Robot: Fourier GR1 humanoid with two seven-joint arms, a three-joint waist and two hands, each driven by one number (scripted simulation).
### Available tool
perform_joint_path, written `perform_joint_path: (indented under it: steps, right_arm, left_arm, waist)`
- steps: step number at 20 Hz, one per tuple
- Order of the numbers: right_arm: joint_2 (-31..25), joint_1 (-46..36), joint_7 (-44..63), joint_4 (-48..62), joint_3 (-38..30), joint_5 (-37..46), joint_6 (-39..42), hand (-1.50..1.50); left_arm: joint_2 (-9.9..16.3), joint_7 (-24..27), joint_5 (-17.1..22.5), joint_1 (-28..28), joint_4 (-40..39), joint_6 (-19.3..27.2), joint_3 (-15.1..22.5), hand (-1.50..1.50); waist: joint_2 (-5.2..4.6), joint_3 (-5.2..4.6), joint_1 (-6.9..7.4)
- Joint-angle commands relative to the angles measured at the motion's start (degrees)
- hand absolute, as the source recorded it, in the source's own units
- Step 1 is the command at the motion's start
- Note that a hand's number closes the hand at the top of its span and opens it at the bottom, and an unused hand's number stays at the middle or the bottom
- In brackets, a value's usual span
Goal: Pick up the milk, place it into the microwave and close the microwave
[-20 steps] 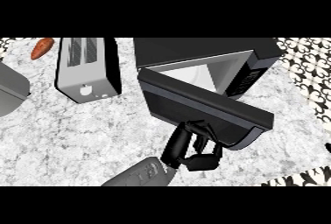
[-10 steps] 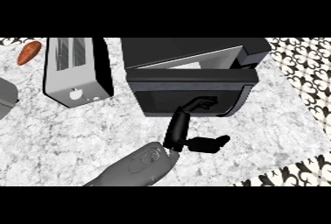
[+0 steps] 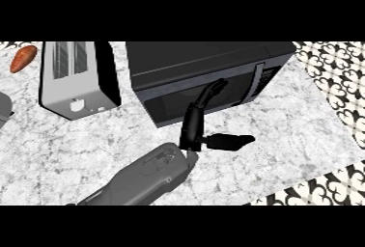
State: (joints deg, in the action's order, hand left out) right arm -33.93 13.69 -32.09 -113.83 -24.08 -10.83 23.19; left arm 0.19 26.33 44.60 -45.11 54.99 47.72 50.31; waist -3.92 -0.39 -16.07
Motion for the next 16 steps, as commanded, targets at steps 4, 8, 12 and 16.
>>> perform_joint_path:
  steps: [4,8,12,16]
  right_arm:
    - [-2.57,-3.40,0.64,0.91,-0.83,0.94,-0.34,1.50]
    - [-2.74,-4.42,0.53,2.25,-0.67,1.30,-0.57,1.50]
    - [-3.13,-6.24,0.74,2.83,-0.64,1.37,-1.09,1.50]
    - [-3.60,-7.13,1.28,3.30,-0.57,0.52,-0.66,1.50]
  left_arm:
    - [-0.19,1.54,4.26,-4.21,-2.53,1.66,-2.28,-1.50]
    - [-0.19,3.49,5.42,-3.85,-3.93,1.49,-1.94,-1.50]
    - [-0.19,4.44,6.89,-5.20,-4.52,0.87,-1.78,-1.50]
    - [-0.19,5.41,8.72,-5.11,-5.04,0.82,-2.00,-1.50]
  waist:
    - [-0.91,0.12,-0.48]
    - [-1.38,0.23,-0.35]
    - [-1.40,0.24,-0.40]
    - [-1.30,0.19,-1.13]
